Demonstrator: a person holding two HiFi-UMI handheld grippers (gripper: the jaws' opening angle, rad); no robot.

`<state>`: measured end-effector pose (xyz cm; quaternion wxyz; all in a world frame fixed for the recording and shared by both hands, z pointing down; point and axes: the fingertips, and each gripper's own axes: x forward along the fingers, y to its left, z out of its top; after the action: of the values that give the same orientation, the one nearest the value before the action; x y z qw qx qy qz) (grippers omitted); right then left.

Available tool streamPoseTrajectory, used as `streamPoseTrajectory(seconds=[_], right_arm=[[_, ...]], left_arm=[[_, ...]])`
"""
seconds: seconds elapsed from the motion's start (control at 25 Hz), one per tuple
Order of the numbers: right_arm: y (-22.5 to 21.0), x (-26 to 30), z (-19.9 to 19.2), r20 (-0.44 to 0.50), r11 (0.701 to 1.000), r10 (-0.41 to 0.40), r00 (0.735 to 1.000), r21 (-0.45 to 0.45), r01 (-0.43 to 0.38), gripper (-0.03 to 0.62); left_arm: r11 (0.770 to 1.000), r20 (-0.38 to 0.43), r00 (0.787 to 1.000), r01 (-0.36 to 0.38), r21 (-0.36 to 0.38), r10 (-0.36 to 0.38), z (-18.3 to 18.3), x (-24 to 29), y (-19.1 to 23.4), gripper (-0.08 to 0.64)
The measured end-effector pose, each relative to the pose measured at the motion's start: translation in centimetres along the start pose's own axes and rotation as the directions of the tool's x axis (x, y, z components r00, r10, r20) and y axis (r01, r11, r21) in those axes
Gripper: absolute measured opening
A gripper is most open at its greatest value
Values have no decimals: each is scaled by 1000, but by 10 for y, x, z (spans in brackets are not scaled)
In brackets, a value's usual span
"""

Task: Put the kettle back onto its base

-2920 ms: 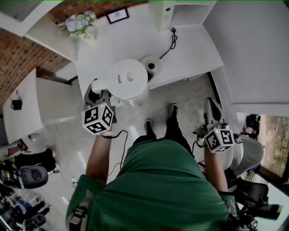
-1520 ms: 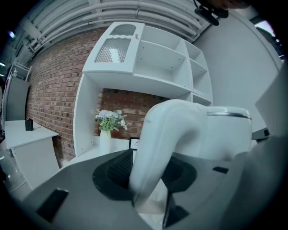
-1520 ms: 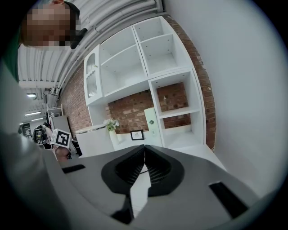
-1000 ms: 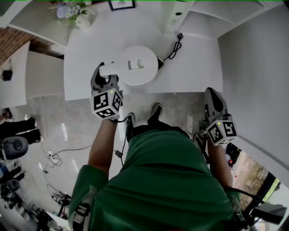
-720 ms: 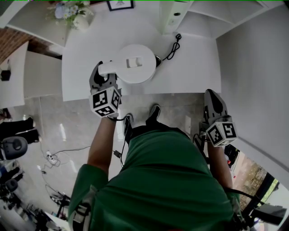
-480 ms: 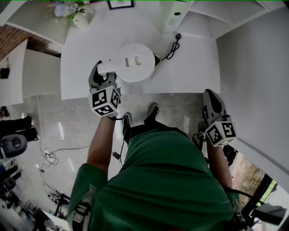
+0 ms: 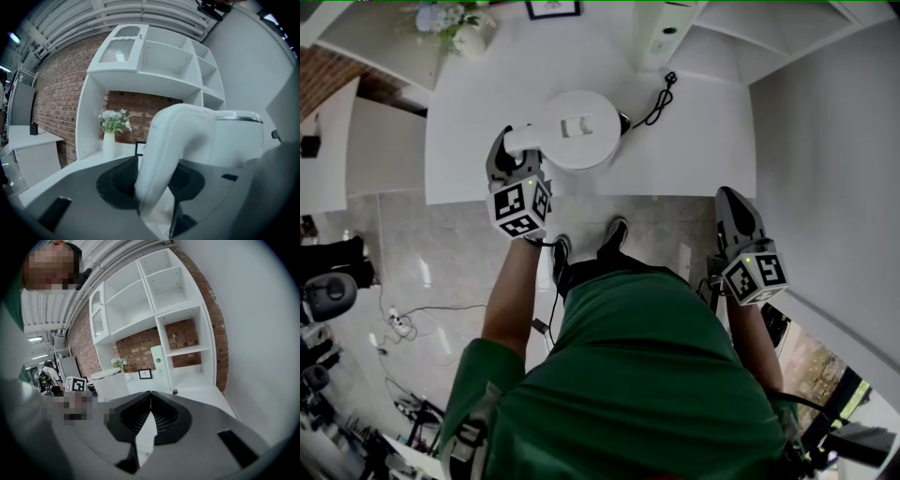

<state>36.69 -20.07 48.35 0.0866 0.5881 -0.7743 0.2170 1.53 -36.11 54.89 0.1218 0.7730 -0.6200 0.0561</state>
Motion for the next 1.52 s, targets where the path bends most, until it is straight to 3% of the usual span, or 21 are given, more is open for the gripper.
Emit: streamPoseTrajectory(seconds=[0.24,0.52,0.8,1.04,1.2,1.52], right_arm=[[-2,-2,2,2,1000,10,1000,3,-10,21],[-5,1,1,17,1000,26,1000,12,-26,21],[2,4,5,43,999,49,998,13,-50,21],[13,5,12,76,998,67,995,9,-68,21],[24,7,20,108,997,74,991,21,-76,21],[56,14,47,190,998,56,980,16,-60,21]], left_arm=[[1000,-5,1000,-4,30,4,-5,-2,-4,167],[1000,-12,1000,-13,-2,13,-19,-7,2,166],[999,-123,992,-24,26,27,-39,-20,1,184],[1000,-164,986,-29,3,29,-50,-55,-1,186],[1000,-143,989,-24,-5,23,-37,-82,5,186],[1000,-39,999,-2,-12,2,34,-123,37,186]])
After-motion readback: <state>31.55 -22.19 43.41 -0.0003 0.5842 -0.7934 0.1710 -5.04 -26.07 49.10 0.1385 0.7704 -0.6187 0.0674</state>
